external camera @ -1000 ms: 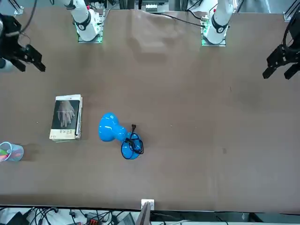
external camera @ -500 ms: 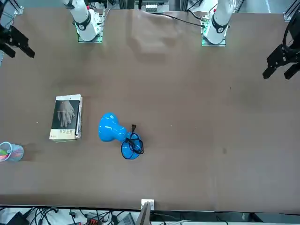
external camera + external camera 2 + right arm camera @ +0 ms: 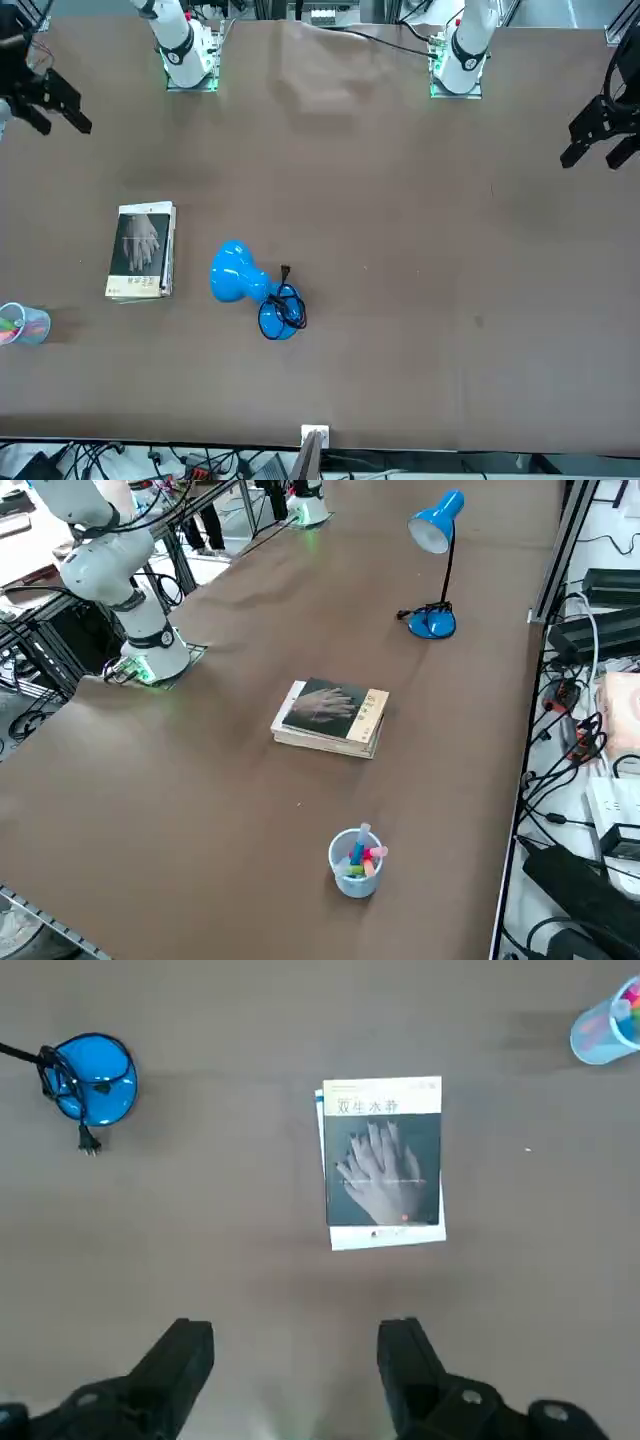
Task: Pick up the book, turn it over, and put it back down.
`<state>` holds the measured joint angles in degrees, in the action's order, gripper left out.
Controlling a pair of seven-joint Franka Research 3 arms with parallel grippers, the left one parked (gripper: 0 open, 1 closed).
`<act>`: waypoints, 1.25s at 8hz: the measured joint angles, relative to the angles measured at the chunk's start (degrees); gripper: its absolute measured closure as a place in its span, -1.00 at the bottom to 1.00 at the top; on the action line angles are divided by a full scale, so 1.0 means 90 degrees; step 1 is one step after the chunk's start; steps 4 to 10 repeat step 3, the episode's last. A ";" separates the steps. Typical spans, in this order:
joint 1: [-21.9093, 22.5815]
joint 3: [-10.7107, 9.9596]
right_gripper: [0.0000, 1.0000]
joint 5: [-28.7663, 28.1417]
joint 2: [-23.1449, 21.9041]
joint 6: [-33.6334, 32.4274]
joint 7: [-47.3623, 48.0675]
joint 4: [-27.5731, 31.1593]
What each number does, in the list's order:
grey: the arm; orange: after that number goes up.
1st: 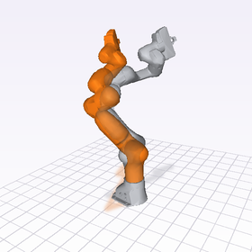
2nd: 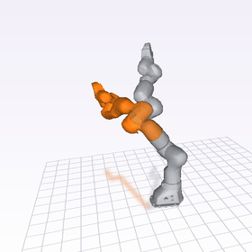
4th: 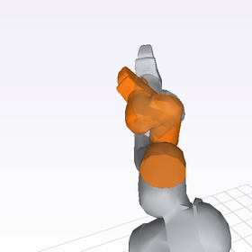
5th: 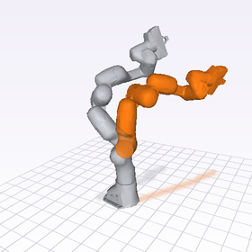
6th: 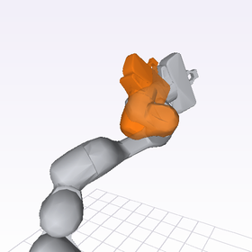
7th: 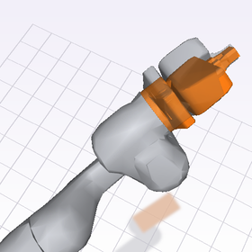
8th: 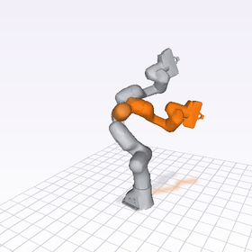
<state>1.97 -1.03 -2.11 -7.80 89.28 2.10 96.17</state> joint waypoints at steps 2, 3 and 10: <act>-0.0220 0.0232 -1.00 0.0000 -0.0032 0.0033 0.0000 0.0022; -0.0267 0.0314 -1.00 0.0000 -0.0034 0.0035 0.0020 0.0022; -0.0267 0.0314 -1.00 0.0000 -0.0034 0.0035 0.0020 0.0022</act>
